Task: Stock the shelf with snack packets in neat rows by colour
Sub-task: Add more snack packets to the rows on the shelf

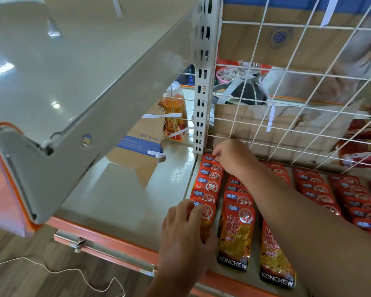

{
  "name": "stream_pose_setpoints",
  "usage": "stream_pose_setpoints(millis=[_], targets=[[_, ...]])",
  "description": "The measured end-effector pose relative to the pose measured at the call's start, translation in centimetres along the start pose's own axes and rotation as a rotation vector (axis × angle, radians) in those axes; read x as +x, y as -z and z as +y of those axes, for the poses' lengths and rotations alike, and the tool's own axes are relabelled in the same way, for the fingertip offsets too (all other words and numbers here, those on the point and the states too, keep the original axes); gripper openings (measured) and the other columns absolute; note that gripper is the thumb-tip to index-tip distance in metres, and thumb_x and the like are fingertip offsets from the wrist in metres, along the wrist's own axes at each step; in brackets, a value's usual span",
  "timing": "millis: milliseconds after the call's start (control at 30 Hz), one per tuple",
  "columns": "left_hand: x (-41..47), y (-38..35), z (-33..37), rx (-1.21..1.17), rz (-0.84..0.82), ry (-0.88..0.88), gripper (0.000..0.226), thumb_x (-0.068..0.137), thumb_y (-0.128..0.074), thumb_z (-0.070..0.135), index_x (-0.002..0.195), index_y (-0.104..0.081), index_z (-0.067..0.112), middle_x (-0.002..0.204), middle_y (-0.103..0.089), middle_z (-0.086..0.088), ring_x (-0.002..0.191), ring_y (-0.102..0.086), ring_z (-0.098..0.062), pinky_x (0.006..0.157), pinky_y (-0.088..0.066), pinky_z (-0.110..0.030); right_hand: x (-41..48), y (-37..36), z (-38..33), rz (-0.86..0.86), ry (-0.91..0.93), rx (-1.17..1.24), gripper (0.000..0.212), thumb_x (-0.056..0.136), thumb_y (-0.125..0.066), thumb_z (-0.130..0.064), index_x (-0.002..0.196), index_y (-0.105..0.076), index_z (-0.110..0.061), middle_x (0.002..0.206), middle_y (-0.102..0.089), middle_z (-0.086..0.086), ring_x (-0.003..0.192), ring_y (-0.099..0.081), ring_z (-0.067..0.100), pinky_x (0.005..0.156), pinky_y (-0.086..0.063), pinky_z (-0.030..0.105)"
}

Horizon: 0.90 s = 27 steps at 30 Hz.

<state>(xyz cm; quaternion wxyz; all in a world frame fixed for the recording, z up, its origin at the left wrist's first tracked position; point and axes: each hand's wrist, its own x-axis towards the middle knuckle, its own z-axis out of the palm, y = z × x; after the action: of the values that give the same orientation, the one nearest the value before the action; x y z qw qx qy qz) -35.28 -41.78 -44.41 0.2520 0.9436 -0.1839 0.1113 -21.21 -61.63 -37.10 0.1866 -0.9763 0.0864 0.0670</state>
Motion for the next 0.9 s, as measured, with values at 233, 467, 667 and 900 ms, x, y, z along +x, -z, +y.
stream_pose_setpoints(millis=[233, 467, 667, 900], targets=[[-0.1, 0.1, -0.1, 0.002, -0.005, -0.004, 0.048, 0.084, -0.051, 0.066, 0.123, -0.052, 0.037, 0.126, -0.049, 0.014, 0.11, -0.05, -0.007, 0.084, -0.051, -0.029, 0.3, -0.5, 0.1, 0.012, 0.001, 0.001, 0.029, 0.095, -0.066, -0.018, 0.124, -0.071, -0.018, 0.125, -0.068, 0.006, 0.112, -0.063, 0.025, 0.1, -0.052, 0.041], [0.0, 0.1, 0.0, -0.004, -0.008, -0.002, 0.049, 0.085, -0.049, 0.066, 0.124, -0.052, 0.036, 0.127, -0.05, 0.013, 0.111, -0.05, -0.008, 0.085, -0.053, -0.031, 0.6, -0.9, 0.3, 0.028, 0.005, 0.065, 0.022, 0.096, -0.065, -0.018, 0.115, -0.075, -0.017, 0.114, -0.072, 0.005, 0.103, -0.067, 0.022, 0.095, -0.055, 0.041], [0.0, 0.2, 0.0, -0.004, -0.02, 0.004, 0.048, 0.085, -0.05, 0.065, 0.124, -0.051, 0.037, 0.127, -0.049, 0.013, 0.111, -0.049, -0.008, 0.086, -0.052, -0.031, 0.3, -0.2, 0.4, -0.003, 0.003, 0.063, 0.023, 0.098, -0.063, -0.021, 0.118, -0.073, -0.016, 0.117, -0.072, 0.005, 0.105, -0.066, 0.023, 0.098, -0.054, 0.041], [-0.1, 0.1, 0.0, 0.004, -0.029, 0.015, 0.05, 0.084, -0.061, 0.063, 0.125, -0.052, 0.036, 0.129, -0.048, 0.013, 0.112, -0.051, -0.01, 0.086, -0.054, -0.034, -0.8, -0.2, 0.9, 0.124, 0.065, 0.074, 0.019, 0.097, -0.062, -0.026, 0.102, -0.078, -0.017, 0.098, -0.075, 0.001, 0.084, -0.067, 0.015, 0.075, -0.049, 0.026]])
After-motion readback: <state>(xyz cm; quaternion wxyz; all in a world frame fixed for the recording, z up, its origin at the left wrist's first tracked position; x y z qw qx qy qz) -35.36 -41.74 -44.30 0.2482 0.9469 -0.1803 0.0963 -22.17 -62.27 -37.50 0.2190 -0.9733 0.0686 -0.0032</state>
